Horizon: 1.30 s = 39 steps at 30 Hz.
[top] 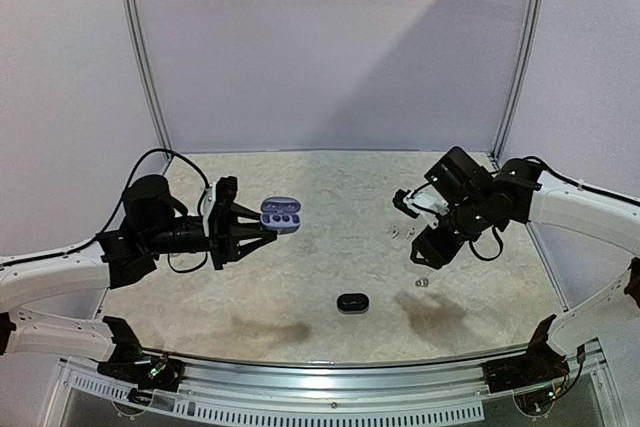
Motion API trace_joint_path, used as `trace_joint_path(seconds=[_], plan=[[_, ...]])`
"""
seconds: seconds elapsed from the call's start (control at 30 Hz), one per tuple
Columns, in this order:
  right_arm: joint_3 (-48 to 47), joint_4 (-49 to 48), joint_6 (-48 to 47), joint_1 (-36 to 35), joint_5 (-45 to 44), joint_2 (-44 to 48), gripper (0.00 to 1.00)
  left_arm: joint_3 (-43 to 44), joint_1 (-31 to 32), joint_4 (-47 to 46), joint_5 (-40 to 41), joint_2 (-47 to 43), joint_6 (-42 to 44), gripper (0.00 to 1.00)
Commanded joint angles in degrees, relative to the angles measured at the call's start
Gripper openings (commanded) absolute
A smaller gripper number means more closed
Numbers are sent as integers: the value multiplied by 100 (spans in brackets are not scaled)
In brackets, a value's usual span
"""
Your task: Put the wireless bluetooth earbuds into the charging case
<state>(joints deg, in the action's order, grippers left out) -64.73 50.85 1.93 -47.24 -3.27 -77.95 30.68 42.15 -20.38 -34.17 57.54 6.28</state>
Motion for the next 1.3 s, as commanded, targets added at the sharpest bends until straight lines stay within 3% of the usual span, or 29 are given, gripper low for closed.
trace_joint_path(seconds=[0.0, 0.03, 0.13, 0.27, 0.4, 0.57, 0.77, 1.03, 1.27], plan=[[318, -425, -3144, 4, 236, 268, 61, -57, 37, -58, -111, -146, 39, 0], [415, -467, -3830, 9, 356, 291, 59, -66, 39, -50, -103, -161, 41, 0], [512, -453, -4754, 140, 733, 208, 54, -67, 54, -13, -98, -203, 39, 0], [491, -316, -5124, 336, 707, -253, 57, -62, 61, 8, -115, -212, 60, 0], [576, -535, -5280, 686, 935, -833, 61, -43, 65, -1, -132, -199, 87, 0], [511, -522, -5563, 1059, 1177, -1378, 54, -24, 67, 59, -110, -222, 83, 0], [468, -562, -5680, 1103, 1261, -1785, 52, 10, 66, 108, -72, -178, 114, 0], [496, -707, -5652, 1111, 1289, -1958, 34, 78, 65, 126, -89, -90, 196, 0], [534, -746, -5655, 1113, 1151, -1998, 29, 75, 67, 131, -63, -76, 206, 0]])
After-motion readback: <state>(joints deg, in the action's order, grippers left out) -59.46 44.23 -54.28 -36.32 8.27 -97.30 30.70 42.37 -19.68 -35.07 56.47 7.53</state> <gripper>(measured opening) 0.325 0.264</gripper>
